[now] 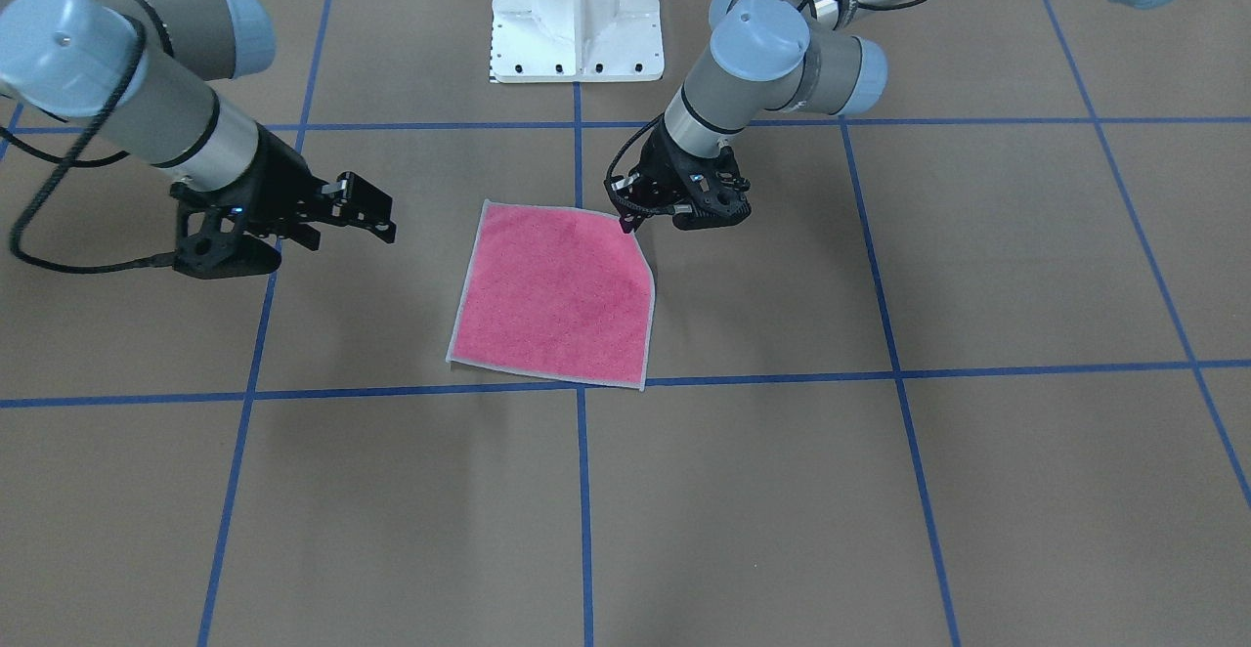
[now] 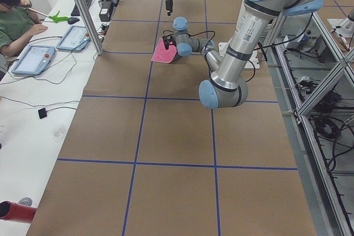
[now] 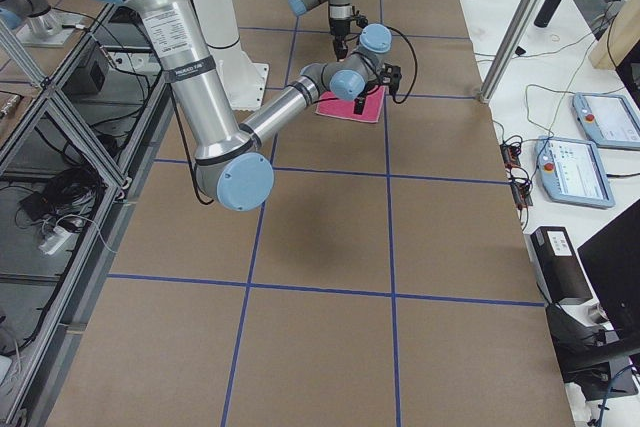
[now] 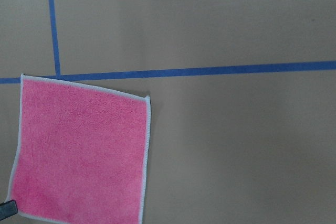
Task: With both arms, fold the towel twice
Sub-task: 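Grasp the towel corner with the left gripper while the right gripper reaches the adjacent corner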
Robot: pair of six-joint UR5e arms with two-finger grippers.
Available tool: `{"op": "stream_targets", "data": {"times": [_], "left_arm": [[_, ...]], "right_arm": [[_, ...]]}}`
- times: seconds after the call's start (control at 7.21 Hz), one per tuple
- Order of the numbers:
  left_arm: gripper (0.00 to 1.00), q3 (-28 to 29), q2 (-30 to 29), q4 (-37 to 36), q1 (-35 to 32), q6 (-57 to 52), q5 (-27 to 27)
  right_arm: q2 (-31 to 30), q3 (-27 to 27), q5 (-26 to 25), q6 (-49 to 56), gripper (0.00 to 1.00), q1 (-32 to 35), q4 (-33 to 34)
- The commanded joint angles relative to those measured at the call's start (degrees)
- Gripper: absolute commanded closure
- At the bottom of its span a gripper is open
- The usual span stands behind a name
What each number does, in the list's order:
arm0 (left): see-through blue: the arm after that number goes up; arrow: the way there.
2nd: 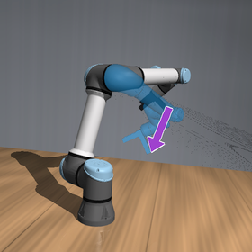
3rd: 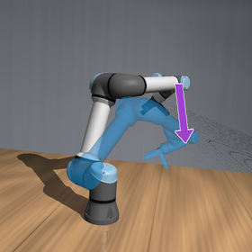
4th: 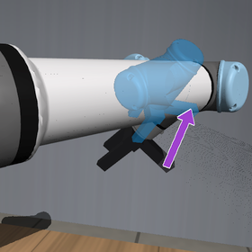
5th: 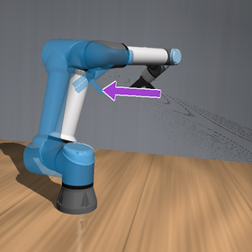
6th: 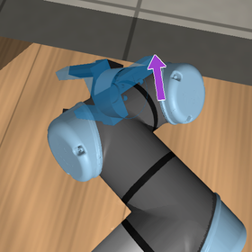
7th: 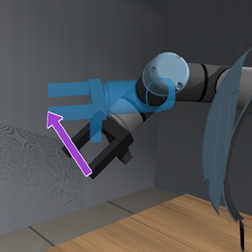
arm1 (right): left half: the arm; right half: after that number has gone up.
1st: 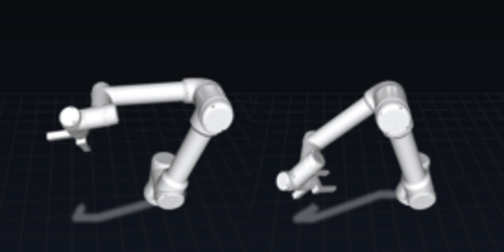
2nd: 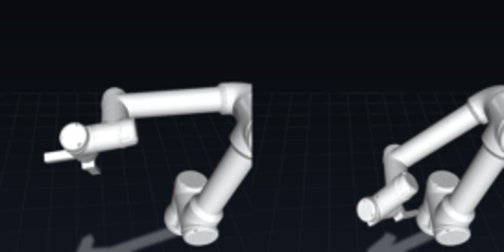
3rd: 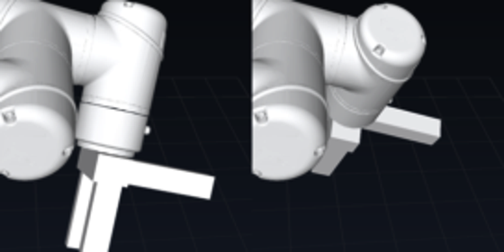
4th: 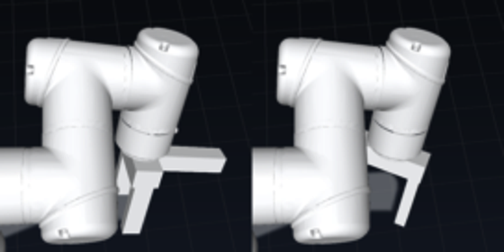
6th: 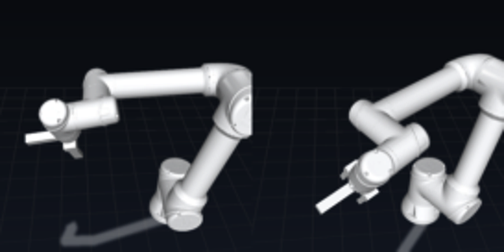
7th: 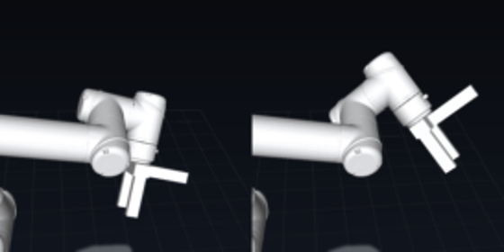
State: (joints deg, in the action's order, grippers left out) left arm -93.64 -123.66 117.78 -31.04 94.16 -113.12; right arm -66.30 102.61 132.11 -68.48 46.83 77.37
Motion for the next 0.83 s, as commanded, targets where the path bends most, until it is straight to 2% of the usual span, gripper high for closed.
{"op": "stream_targets", "data": {"times": [0.0,0.14,0.42,0.69], "left_arm": [[1.0,-0.41,0.0,-0.18,-1.13,1.02,-0.08],[1.0,-0.15,0.0,-0.18,-1.31,1.37,0.0],[1.0,0.03,-0.17,-0.18,-1.22,2.25,0.01],[1.0,0.03,-0.18,-0.18,-1.05,2.61,0.01]], "right_arm": [[0.47,0.13,-5.26,-5.51,0.01,-5.5,-0.12],[0.91,0.04,-6.85,-6.92,0.0,-7.26,-0.38],[1.27,-0.48,-10.1,-14.1,0.0,-12.09,-5.19],[1.27,-0.75,-12.73,-20.35,0.0,-16.3,-5.39]]}}
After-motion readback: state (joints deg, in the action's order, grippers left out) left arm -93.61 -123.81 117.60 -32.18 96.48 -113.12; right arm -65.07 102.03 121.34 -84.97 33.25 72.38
